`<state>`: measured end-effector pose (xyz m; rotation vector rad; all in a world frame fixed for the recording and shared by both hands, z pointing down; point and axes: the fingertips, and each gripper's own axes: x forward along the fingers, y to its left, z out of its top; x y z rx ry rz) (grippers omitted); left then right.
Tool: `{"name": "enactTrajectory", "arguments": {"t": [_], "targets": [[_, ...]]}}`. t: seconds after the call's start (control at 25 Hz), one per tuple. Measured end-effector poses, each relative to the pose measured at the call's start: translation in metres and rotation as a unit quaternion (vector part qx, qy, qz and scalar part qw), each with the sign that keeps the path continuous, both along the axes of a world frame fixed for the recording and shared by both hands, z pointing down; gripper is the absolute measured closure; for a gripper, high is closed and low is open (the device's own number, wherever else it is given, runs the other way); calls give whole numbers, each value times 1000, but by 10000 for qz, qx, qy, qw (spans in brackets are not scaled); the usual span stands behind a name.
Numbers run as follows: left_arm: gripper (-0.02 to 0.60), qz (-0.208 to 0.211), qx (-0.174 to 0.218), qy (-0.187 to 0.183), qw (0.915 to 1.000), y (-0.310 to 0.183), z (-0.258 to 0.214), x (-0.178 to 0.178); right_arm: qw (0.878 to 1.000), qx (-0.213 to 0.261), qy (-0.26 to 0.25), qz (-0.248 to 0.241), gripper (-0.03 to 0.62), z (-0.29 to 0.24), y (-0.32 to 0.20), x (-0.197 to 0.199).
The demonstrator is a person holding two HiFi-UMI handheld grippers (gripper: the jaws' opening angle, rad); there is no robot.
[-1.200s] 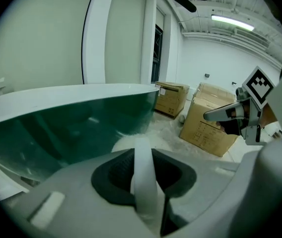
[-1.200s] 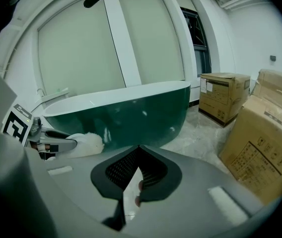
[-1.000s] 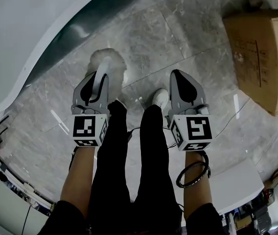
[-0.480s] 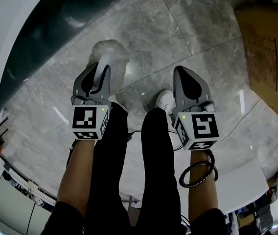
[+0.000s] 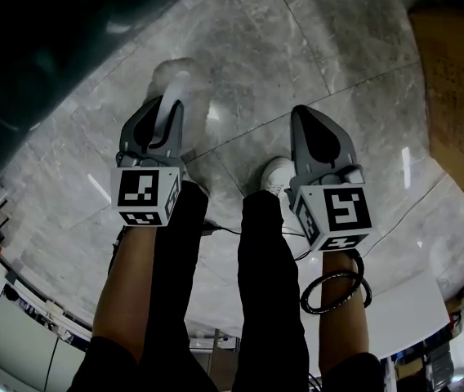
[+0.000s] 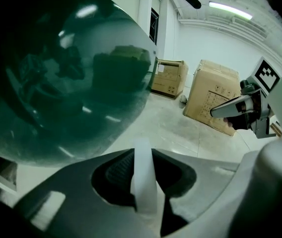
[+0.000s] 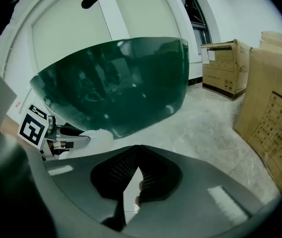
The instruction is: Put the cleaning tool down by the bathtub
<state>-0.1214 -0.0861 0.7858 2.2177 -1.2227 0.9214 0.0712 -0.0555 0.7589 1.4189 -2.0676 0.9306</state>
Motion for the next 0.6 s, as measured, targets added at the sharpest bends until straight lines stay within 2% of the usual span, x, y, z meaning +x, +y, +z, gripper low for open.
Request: {"name": "enactTrajectory", "arguments": {"t": [0.6], "targets": [[502,-92,-123,-39,9999,-9,106,-10,9991,-214,-94,-349,575,98,-6,-18]]}}
